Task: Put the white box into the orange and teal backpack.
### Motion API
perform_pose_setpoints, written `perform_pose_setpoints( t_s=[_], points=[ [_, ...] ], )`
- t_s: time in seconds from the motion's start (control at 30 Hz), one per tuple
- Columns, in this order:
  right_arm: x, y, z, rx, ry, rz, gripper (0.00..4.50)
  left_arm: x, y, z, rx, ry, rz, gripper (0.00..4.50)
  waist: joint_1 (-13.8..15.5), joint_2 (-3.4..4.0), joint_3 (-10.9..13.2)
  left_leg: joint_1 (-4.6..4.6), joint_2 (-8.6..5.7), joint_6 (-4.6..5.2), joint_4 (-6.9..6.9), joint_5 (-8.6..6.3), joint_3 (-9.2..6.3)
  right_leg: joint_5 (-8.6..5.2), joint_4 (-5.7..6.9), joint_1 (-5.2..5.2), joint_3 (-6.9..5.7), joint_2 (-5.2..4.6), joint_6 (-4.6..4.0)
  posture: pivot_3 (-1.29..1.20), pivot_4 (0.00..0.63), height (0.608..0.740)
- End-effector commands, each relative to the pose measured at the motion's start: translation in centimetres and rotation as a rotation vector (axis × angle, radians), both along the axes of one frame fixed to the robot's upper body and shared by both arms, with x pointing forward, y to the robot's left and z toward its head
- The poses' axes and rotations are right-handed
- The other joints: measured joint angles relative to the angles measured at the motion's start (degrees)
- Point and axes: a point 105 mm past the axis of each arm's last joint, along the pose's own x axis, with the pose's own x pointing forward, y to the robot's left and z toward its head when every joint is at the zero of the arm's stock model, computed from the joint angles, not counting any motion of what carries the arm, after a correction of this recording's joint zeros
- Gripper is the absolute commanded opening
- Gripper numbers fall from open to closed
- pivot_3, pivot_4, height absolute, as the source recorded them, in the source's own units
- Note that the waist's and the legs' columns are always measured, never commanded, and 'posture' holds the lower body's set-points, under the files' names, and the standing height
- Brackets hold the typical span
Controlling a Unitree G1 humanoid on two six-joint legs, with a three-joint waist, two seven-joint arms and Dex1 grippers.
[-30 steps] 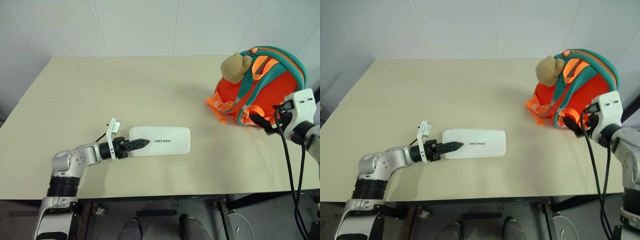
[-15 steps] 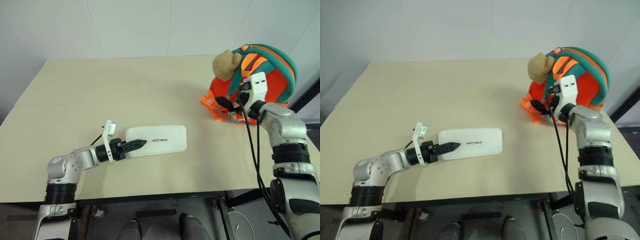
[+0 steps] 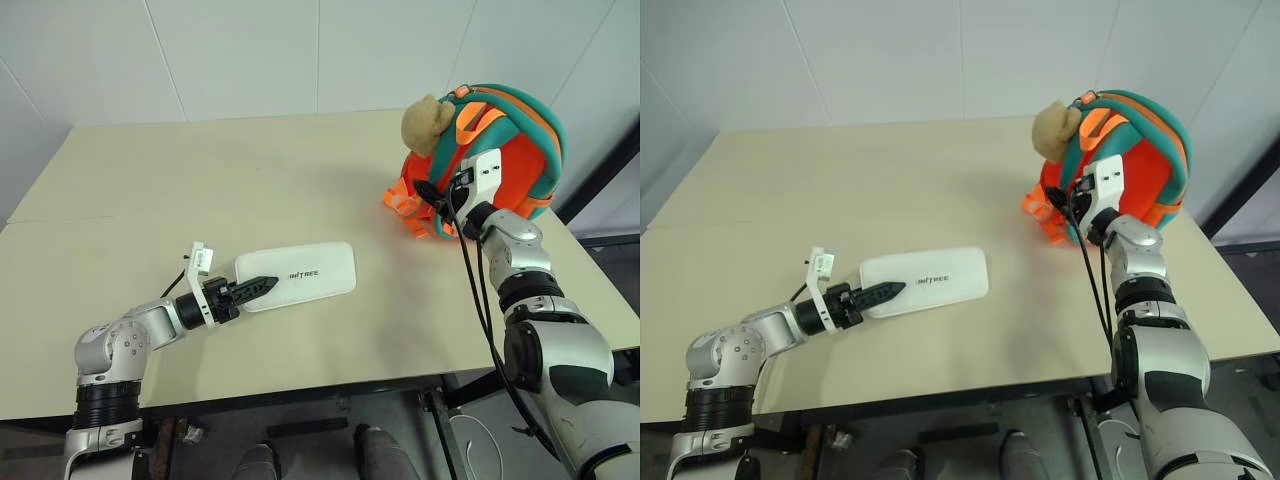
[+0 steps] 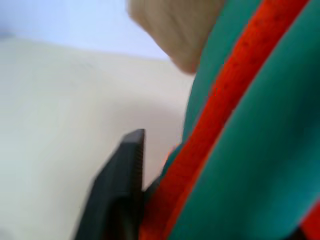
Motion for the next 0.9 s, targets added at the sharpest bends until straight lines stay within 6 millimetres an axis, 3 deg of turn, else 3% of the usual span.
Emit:
perform_pose_setpoints(
  t_s=[0.03,0.1,0.23,0.37,0.5,0.6,0.67,0.77,0.9],
  points=[
    [-1.0,1.6,3.0,0.038,-0.101,0.144,0.48,0.8,4.0,-0.4,0.102,0.002,0.206,1.32,-0.21,0.00,0.00,0.01,0.00,0.00,0.00,0.00,0.00,0.00,0.00,0.00,0.02,0.00,0.00,0.00,0.150,0.740],
    [-2.2,3.3,2.9,0.047,-0.068,0.311,0.08,0.7,4.7,0.0,0.101,-0.012,0.227,1.32,-0.45,-0.01,0.00,0.01,0.00,-0.01,0.00,0.00,0.01,0.00,0.02,-0.05,0.09,0.02,0.00,0.00,0.150,0.740],
    [-5.4,5.7,2.8,0.034,0.002,0.546,0.08,0.5,5.9,0.5,0.104,-0.030,0.267,1.32,-0.14,-0.01,0.00,0.07,0.00,-0.09,-0.02,-0.05,0.00,-0.29,0.51,-0.28,0.19,0.08,-0.07,0.00,0.150,0.740],
    [-11.2,8.3,3.8,0.035,0.093,0.845,0.08,0.2,6.9,1.4,0.104,-0.074,0.297,1.32,0.36,-0.02,0.00,-0.10,0.00,-0.33,-0.05,-0.17,0.01,-0.47,1.32,-0.89,0.29,0.08,0.29,0.00,0.150,0.740],
    [-15.2,9.4,4.6,0.038,0.162,1.007,0.08,-0.2,7.5,1.5,0.120,-0.087,0.298,1.32,0.67,-0.04,0.00,-0.02,0.03,-0.55,-0.05,-0.32,0.00,-0.84,1.85,-1.11,0.30,0.12,0.48,0.00,0.150,0.740],
    [-19.0,9.8,5.9,0.040,0.222,1.168,0.08,-0.8,8.3,1.7,0.138,-0.106,0.306,1.32,0.99,-0.07,0.02,-0.04,0.05,-0.65,-0.04,-0.42,0.00,-1.41,1.80,-1.10,0.30,0.11,-0.40,0.00,0.150,0.740],
    [-20.7,9.6,6.6,0.044,0.272,1.241,0.08,-0.7,9.2,2.1,0.206,-0.172,0.348,1.32,1.33,-0.11,0.02,-0.04,0.05,-0.72,-0.03,-0.49,0.03,-1.46,1.77,-1.10,0.34,0.10,-0.39,0.00,0.150,0.740],
    [-21.7,9.0,6.5,0.040,0.343,1.270,0.08,-1.1,9.1,2.9,0.240,-0.235,0.327,1.32,1.82,-0.29,0.01,-0.05,0.05,-0.71,-0.01,-0.57,0.03,-1.49,1.67,-1.09,0.32,0.08,-0.43,0.00,0.150,0.740],
    [-20.1,6.9,3.1,-0.021,0.481,1.124,0.08,-3.0,8.1,5.5,0.190,-0.385,0.242,1.32,2.50,-0.61,-0.06,-0.15,0.04,-0.74,0.03,-0.73,0.09,-1.47,1.22,-1.00,0.29,0.02,-0.44,0.00,0.150,0.740]
  ],
)
